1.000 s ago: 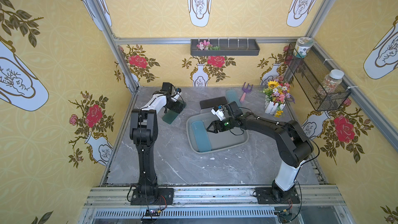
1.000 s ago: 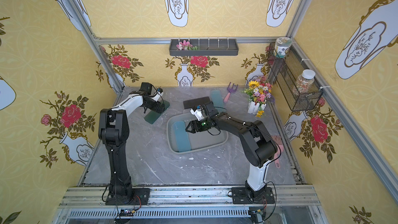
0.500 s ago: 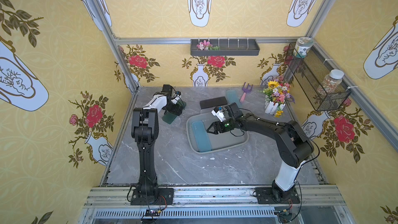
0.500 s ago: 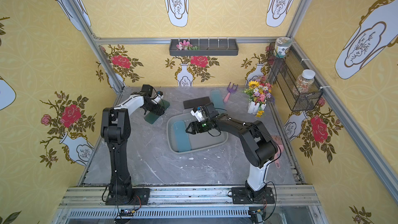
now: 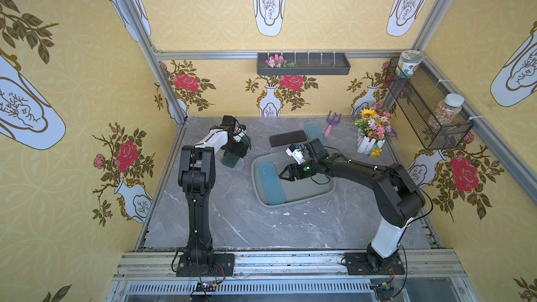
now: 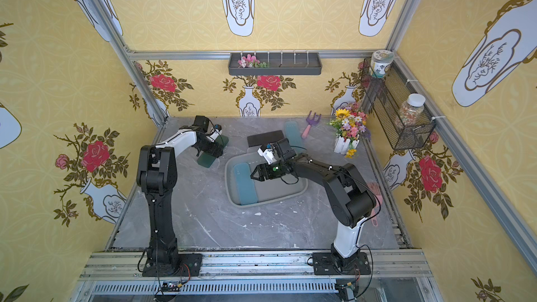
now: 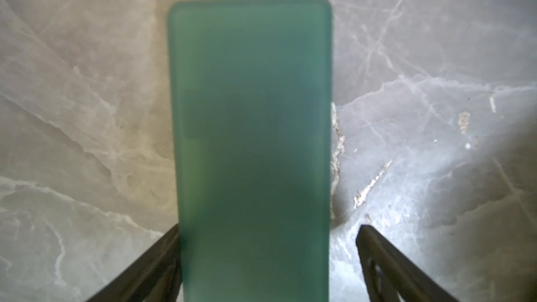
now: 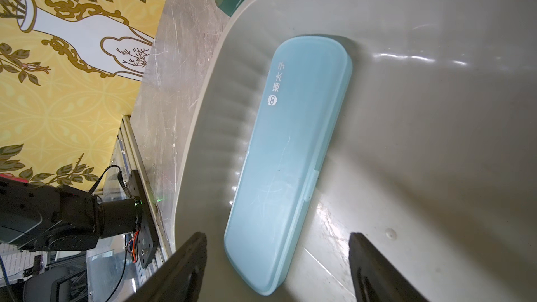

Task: Put the pencil case into the storage box
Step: Pick up the pencil case from the center of the board.

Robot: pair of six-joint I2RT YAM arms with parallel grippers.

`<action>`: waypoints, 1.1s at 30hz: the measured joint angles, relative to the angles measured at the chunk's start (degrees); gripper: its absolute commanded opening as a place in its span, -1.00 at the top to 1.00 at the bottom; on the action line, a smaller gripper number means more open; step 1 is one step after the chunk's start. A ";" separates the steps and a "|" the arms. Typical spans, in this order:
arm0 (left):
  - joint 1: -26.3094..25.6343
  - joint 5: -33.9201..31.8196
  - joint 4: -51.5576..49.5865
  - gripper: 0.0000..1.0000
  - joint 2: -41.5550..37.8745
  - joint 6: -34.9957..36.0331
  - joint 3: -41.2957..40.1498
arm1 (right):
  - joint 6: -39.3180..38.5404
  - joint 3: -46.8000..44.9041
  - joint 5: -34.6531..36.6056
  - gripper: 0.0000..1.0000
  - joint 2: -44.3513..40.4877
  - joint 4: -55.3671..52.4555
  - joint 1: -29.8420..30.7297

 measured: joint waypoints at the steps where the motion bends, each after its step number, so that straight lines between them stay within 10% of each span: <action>1: 0.02 0.00 -0.15 -0.92 -0.55 -0.15 -0.66 | 0.00 -0.02 0.00 -0.61 -0.07 0.00 -0.04; 22: -1.46 -3.04 0.13 -0.98 -1.70 -10.40 -4.68 | 0.57 -0.33 -0.04 -0.61 -0.02 1.40 -0.15; 33: -1.95 -5.55 2.45 -0.48 -3.76 -16.31 -8.35 | 0.63 -0.33 -0.04 -0.61 0.39 1.73 -0.13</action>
